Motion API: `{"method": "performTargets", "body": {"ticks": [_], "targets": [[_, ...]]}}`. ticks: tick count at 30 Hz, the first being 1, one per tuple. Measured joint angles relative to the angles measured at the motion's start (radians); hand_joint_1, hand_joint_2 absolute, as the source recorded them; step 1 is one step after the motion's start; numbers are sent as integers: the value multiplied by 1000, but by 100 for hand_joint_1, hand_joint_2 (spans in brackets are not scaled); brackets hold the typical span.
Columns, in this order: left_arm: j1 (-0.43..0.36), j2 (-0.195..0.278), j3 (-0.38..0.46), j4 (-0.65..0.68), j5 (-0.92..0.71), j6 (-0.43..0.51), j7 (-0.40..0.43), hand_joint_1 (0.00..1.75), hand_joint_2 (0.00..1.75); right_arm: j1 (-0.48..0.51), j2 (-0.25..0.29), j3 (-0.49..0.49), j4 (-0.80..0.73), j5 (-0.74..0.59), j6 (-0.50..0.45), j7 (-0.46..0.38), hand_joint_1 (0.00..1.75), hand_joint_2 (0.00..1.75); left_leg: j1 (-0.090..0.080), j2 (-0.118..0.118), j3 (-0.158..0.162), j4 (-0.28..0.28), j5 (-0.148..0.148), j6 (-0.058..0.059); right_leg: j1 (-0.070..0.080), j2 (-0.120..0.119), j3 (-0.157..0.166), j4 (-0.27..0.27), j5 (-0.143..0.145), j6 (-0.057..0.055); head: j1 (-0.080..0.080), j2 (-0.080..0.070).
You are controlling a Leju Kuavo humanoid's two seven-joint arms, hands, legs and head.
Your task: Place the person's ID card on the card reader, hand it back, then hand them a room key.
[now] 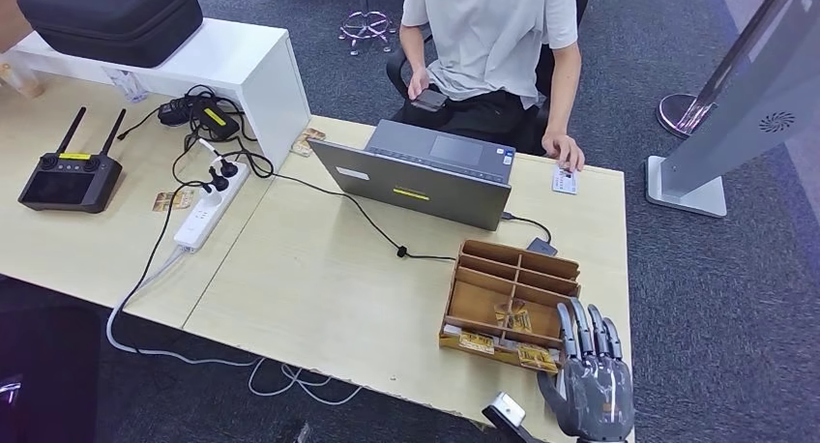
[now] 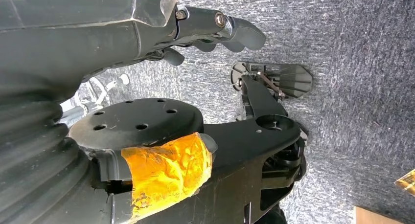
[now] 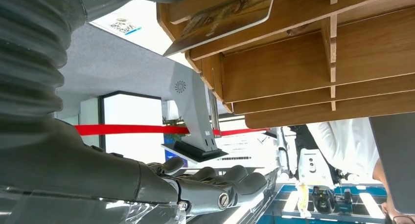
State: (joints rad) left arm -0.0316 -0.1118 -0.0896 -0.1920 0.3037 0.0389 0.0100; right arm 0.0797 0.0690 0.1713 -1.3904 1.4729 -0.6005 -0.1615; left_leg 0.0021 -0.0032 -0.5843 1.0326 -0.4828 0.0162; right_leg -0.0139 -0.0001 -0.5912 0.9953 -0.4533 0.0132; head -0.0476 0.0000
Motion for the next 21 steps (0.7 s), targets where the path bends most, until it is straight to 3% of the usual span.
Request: {"method": "performTargets", "body": {"ticks": [21], "targets": [[0, -2, 0, 0, 0, 2, 2, 0, 175, 15, 0, 29, 11, -18, 14, -8, 0, 175, 0, 0, 0, 0, 0, 0, 0, 0, 0, 0, 0, 0, 0, 0]]}}
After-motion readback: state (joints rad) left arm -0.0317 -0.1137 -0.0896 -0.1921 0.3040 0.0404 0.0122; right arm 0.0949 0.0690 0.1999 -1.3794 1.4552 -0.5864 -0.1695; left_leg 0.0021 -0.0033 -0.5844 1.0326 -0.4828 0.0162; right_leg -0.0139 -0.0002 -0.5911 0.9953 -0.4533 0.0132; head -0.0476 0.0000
